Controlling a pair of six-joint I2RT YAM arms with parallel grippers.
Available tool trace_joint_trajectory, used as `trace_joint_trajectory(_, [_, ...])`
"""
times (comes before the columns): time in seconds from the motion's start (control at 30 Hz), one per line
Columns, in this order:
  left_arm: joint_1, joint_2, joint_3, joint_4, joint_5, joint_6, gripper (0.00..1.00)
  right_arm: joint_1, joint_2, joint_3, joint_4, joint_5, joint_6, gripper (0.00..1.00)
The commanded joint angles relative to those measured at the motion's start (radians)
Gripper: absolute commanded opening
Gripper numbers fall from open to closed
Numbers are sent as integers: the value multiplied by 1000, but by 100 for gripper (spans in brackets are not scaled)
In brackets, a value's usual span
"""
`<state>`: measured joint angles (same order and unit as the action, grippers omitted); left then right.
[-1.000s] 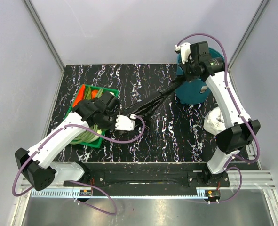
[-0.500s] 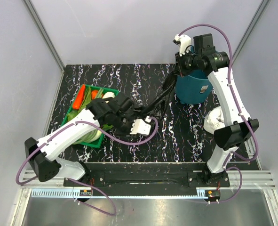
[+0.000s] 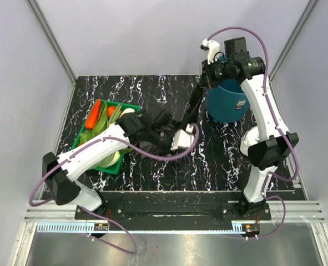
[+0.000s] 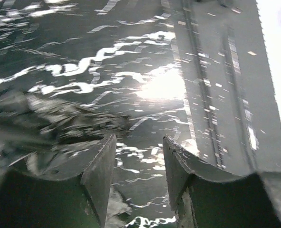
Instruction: Put the trash bags into the trash bin
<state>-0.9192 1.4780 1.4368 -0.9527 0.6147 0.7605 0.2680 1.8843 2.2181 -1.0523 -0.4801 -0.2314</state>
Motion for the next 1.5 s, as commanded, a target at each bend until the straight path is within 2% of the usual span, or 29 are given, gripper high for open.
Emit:
trace_joint_trajectory(0.0, [121, -25, 80, 279, -53, -180, 51, -1, -17, 44, -51, -139, -23, 0])
trace_joint_trajectory(0.1, [190, -5, 128, 371, -98, -239, 59, -1, -10, 87, -109, -196, -43, 0])
trace_joint_trajectory(0.17, [252, 13, 151, 468, -60, -289, 67, -3, 1, 132, -153, -213, -48, 0])
trace_joint_trajectory(0.23, [289, 54, 206, 491, 0, -323, 73, -1, 15, 173, -187, -227, -54, 0])
trace_joint_trajectory(0.5, [295, 189, 330, 531, 51, -375, 86, -1, 10, 173, -183, -249, -42, 0])
trace_joint_trajectory(0.6, [296, 217, 340, 539, 25, -359, 93, -1, 13, 173, -181, -268, -36, 0])
trace_joint_trajectory(0.83, [298, 271, 376, 558, 34, -363, 96, -3, 27, 178, -181, -282, -29, 0])
trace_joint_trajectory(0.97, [301, 320, 447, 560, 36, -359, 95, -1, 29, 175, -186, -292, -34, 0])
trace_joint_trajectory(1.03, [301, 347, 473, 555, 59, -362, 89, -1, 27, 175, -190, -290, -39, 0])
trace_joint_trajectory(1.1, [301, 366, 490, 554, 62, -359, 79, -3, 24, 175, -193, -293, -42, 0])
trace_joint_trajectory(1.23, [303, 393, 501, 542, 56, -328, 39, -3, 19, 172, -193, -298, -45, 0])
trace_joint_trajectory(1.3, [307, 396, 501, 539, 39, -320, 0, -3, 18, 170, -193, -287, -43, 0])
trace_joint_trajectory(1.37, [321, 390, 507, 537, 10, -317, 0, -3, 12, 166, -193, -259, -37, 4])
trace_joint_trajectory(1.47, [351, 377, 531, 529, -73, -334, 0, -4, -16, 131, -193, -215, -37, 34])
